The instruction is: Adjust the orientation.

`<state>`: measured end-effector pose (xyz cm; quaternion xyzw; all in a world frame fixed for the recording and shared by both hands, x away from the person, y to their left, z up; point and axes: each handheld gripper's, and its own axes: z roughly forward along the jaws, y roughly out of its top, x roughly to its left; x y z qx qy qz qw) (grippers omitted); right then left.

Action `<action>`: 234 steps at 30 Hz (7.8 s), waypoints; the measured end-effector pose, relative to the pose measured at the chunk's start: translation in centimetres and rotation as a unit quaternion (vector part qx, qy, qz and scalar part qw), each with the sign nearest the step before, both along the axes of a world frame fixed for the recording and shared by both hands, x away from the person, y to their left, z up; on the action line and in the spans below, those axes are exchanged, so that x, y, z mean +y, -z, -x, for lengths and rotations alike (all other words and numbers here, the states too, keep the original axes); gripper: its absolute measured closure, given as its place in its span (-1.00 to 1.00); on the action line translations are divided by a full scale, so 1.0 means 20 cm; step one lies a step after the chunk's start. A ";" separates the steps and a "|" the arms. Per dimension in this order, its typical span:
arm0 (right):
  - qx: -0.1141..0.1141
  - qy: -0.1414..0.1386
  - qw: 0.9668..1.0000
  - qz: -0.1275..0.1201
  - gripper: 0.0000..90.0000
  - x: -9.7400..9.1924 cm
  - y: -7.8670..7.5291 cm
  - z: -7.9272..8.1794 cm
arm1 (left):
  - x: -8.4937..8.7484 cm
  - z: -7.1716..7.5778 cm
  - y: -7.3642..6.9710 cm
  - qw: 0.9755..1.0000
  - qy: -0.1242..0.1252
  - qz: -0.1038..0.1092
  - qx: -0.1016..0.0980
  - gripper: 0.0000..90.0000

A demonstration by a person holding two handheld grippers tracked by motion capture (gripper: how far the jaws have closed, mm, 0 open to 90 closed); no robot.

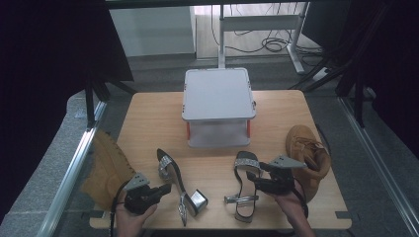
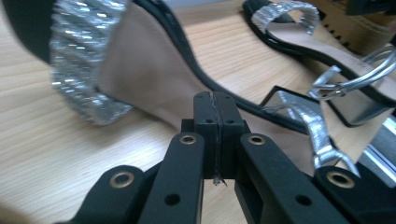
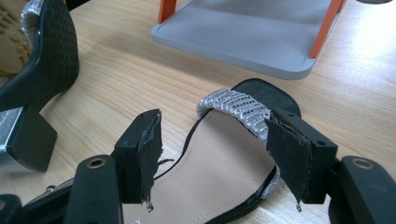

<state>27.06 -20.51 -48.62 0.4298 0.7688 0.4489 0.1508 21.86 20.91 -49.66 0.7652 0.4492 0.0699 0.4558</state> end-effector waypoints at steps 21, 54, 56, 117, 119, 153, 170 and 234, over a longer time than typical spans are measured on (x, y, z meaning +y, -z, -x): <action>-0.017 0.015 1.000 -0.009 -0.17 -0.03 -0.03 0.02 | -0.11 -0.07 0.00 1.000 0.016 -0.009 0.008 1.00; -0.031 0.044 0.998 -0.024 -0.11 -0.09 -0.05 0.03 | -0.30 -0.29 -0.01 0.999 0.023 -0.030 0.018 1.00; -0.031 0.039 0.998 -0.026 -0.06 -0.09 -0.05 0.04 | -0.29 -0.27 -0.03 0.999 0.024 -0.024 0.012 0.99; 0.029 -0.162 0.983 0.079 0.99 0.38 -0.12 0.01 | 0.12 -0.04 -0.16 1.000 -0.020 -0.007 0.012 -0.04; 0.033 -0.164 0.982 0.088 1.00 0.41 -0.12 0.00 | 0.12 -0.04 -0.16 1.000 -0.018 -0.007 0.012 -0.04; 0.080 -0.219 0.956 0.179 1.00 0.68 -0.05 0.00 | 0.17 -0.03 -0.16 0.999 -0.045 0.002 0.008 -0.04; 0.078 -0.254 0.945 0.193 0.99 0.85 -0.05 0.05 | 0.19 -0.02 -0.18 0.999 -0.050 0.004 0.002 -0.04; 0.047 -0.281 0.956 0.069 0.99 1.16 0.06 0.13 | 0.31 -0.01 -0.20 0.996 -0.083 0.017 -0.007 -0.05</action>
